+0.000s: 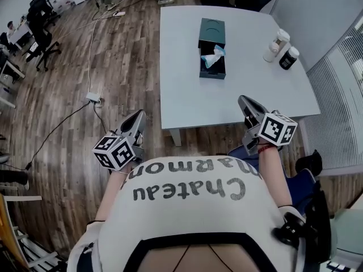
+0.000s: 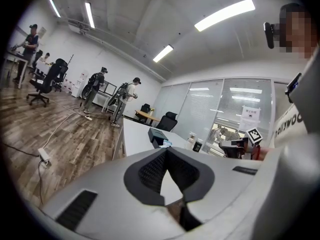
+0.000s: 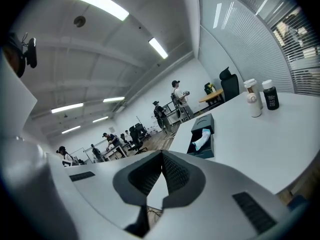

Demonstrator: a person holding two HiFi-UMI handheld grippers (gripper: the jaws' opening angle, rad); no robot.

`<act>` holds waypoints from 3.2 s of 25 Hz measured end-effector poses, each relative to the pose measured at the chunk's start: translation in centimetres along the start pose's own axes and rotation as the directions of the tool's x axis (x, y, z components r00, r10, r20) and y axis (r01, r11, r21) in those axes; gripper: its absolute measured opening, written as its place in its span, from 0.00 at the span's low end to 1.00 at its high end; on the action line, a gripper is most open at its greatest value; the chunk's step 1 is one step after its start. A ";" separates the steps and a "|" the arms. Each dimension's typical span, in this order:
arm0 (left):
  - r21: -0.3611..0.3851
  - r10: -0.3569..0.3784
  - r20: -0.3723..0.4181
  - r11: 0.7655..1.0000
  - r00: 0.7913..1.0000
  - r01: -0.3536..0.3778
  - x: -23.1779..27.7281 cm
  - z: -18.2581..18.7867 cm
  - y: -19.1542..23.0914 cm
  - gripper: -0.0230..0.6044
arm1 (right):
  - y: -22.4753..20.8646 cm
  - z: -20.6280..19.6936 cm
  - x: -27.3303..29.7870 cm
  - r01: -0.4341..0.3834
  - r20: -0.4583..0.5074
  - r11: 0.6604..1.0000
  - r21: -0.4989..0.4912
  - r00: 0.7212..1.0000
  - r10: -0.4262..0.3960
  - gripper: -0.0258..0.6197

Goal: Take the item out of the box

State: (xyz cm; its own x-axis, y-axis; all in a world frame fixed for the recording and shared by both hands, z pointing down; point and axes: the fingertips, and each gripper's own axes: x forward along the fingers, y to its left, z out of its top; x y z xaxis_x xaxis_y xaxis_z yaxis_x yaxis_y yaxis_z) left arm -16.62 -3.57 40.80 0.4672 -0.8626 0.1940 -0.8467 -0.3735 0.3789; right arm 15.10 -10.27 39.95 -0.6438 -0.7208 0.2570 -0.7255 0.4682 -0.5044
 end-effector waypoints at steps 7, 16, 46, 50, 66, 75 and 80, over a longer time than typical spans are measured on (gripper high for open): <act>-0.006 0.004 -0.026 1.000 1.000 -0.004 3.7 0.1 -0.1 0.02 | -3.6 0.9 1.2 0.015 -0.016 1.000 0.026 1.000 -0.014 0.04; -0.017 0.029 -0.054 0.999 0.998 -0.030 7.4 -0.7 0.2 0.02 | -7.2 1.0 3.7 -0.005 -0.047 0.999 0.050 0.999 0.008 0.04; -0.050 0.129 -0.073 0.990 0.989 -0.133 13.1 -1.0 1.6 0.02 | -12.3 2.1 13.5 -0.100 -0.169 0.994 0.042 0.980 0.105 0.04; -0.055 0.136 -0.106 0.988 0.985 -0.142 13.4 -1.1 2.6 0.02 | -12.3 1.3 14.7 -0.091 -0.190 0.994 0.054 0.977 0.100 0.04; -0.077 -0.055 -0.252 0.996 0.966 0.037 18.1 0.0 10.8 0.02 | -12.1 -0.7 19.2 0.120 -0.168 0.986 0.115 0.981 -0.100 0.04; -0.066 -0.185 -0.289 0.983 0.939 0.173 20.2 2.6 17.3 0.02 | -11.5 1.3 23.0 0.310 -0.098 0.949 0.064 0.948 -0.303 0.04; -0.058 -0.232 -0.291 0.973 0.928 0.225 21.8 3.8 20.2 0.02 | -12.5 2.2 25.3 0.374 -0.151 0.927 0.031 0.919 -0.366 0.04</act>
State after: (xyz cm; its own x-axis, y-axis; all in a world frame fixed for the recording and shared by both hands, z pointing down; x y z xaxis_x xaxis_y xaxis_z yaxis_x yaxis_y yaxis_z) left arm -24.53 -31.19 49.25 0.7041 -0.6147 0.3554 -0.7038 -0.5376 0.4644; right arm 8.38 -35.49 50.89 -0.3628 -0.7562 0.5445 -0.9056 0.1483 -0.3973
